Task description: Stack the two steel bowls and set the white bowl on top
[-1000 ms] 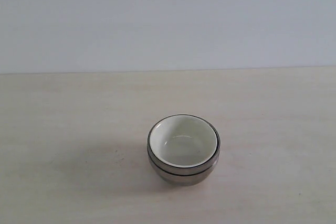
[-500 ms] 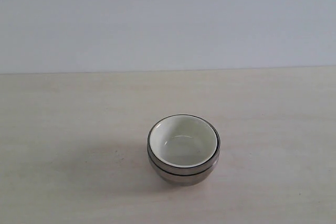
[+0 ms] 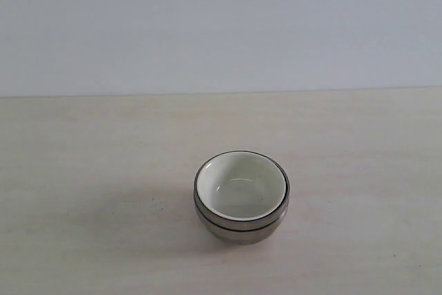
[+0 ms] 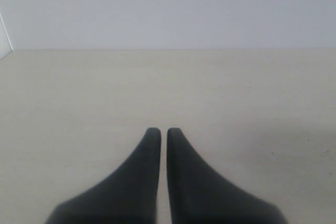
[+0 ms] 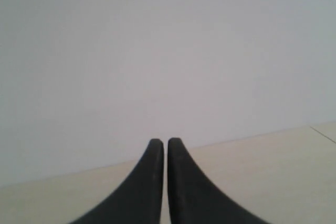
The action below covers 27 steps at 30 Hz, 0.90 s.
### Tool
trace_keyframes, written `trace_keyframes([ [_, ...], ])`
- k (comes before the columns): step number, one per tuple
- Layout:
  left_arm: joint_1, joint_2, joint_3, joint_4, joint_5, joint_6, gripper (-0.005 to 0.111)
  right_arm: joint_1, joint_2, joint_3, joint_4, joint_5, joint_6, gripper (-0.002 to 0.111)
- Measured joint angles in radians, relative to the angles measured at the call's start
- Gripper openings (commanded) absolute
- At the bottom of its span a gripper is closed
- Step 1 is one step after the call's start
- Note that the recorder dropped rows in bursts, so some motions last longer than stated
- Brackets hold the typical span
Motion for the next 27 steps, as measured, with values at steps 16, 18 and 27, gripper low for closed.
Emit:
trace_keyframes([
  [16,0.0,0.0,0.0,0.0,0.0,0.0,0.004,0.044,0.0,0.0,-0.19,0.014,0.151,0.0],
  [18,0.0,0.0,0.0,0.0,0.0,0.0,0.004,0.044,0.0,0.0,-0.335,0.037,0.288,0.0],
  [27,0.0,0.0,0.0,0.0,0.0,0.0,0.004,0.044,0.0,0.0,-0.567,0.117,0.479,0.0],
])
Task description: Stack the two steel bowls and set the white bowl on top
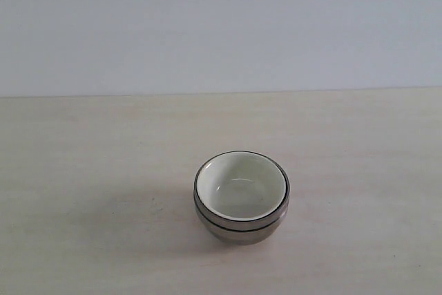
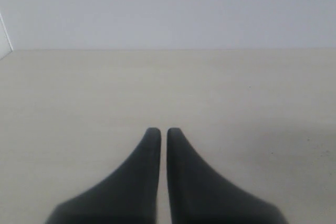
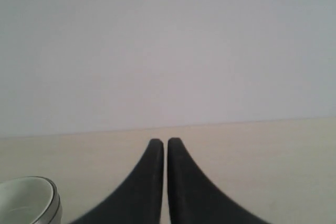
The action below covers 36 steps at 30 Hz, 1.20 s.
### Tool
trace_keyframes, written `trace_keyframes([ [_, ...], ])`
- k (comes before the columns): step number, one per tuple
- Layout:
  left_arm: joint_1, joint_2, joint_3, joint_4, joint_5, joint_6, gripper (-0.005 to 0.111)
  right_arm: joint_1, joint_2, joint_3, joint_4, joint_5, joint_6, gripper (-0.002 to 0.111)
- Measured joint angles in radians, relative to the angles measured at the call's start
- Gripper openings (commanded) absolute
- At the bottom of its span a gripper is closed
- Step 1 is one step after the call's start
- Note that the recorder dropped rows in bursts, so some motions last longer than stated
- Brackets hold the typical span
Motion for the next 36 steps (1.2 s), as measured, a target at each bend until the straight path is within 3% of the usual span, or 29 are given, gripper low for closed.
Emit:
trace_keyframes([
  [12,0.0,0.0,0.0,0.0,0.0,0.0,0.004,0.0,0.0,0.0,-0.116,0.089,0.103,0.0],
  [36,0.0,0.0,0.0,0.0,0.0,0.0,0.004,0.0,0.0,0.005,-0.114,0.146,0.07,0.0],
])
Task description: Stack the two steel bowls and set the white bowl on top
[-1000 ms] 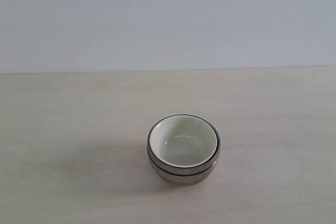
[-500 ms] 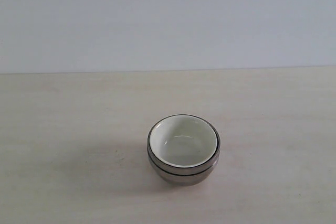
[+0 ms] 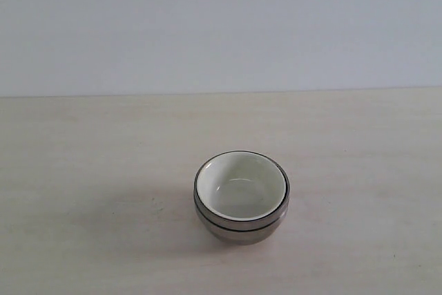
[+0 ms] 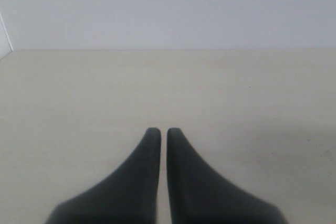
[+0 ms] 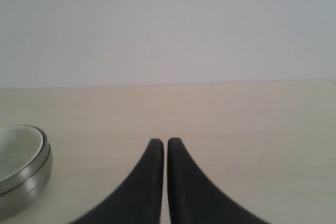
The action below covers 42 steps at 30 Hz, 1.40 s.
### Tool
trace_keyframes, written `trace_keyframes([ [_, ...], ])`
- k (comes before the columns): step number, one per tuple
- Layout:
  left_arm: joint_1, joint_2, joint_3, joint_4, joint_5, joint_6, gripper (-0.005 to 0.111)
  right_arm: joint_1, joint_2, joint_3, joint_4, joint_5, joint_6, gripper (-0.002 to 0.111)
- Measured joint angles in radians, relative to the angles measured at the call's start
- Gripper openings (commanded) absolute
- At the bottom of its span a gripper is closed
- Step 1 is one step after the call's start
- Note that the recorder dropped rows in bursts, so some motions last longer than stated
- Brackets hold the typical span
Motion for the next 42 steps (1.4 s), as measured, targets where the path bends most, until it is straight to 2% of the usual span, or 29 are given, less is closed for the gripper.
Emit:
trace_keyframes([
  [10,0.0,0.0,0.0,0.0,0.0,0.0,0.004,0.0,0.0,0.0,0.0,0.186,-0.043,0.0],
  [42,0.0,0.0,0.0,0.0,0.0,0.0,0.004,0.0,0.0,0.0,0.0,0.197,-0.063,0.0],
])
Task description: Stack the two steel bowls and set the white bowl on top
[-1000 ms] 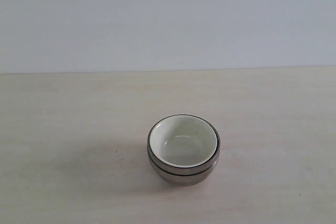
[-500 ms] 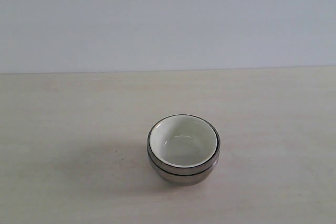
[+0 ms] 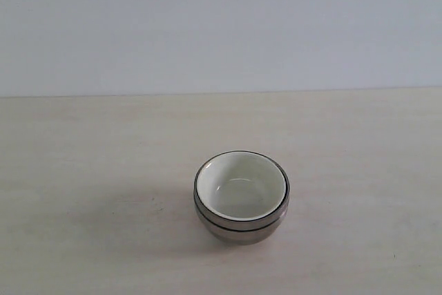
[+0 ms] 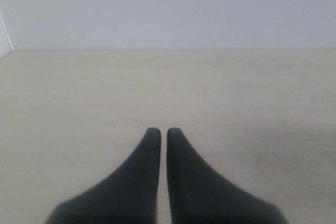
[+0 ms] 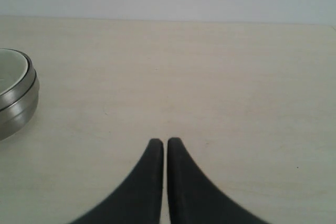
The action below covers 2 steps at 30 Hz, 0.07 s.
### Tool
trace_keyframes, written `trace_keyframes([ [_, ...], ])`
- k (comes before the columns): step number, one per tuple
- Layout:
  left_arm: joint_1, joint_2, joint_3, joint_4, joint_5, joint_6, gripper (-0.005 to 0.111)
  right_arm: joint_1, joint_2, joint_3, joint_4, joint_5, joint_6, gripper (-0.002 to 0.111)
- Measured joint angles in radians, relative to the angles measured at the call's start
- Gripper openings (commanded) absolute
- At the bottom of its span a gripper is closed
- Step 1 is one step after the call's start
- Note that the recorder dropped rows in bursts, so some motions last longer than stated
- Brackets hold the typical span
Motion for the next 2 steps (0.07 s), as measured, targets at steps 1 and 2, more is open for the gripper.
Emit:
trace_keyframes([
  [1,0.0,0.0,0.0,0.0,0.0,0.0,0.004,0.0,0.0,0.0,0.0,0.0,0.0,0.0],
  [2,0.0,0.0,0.0,0.0,0.0,0.0,0.004,0.0,0.0,0.0,0.0,0.0,0.0,0.0],
])
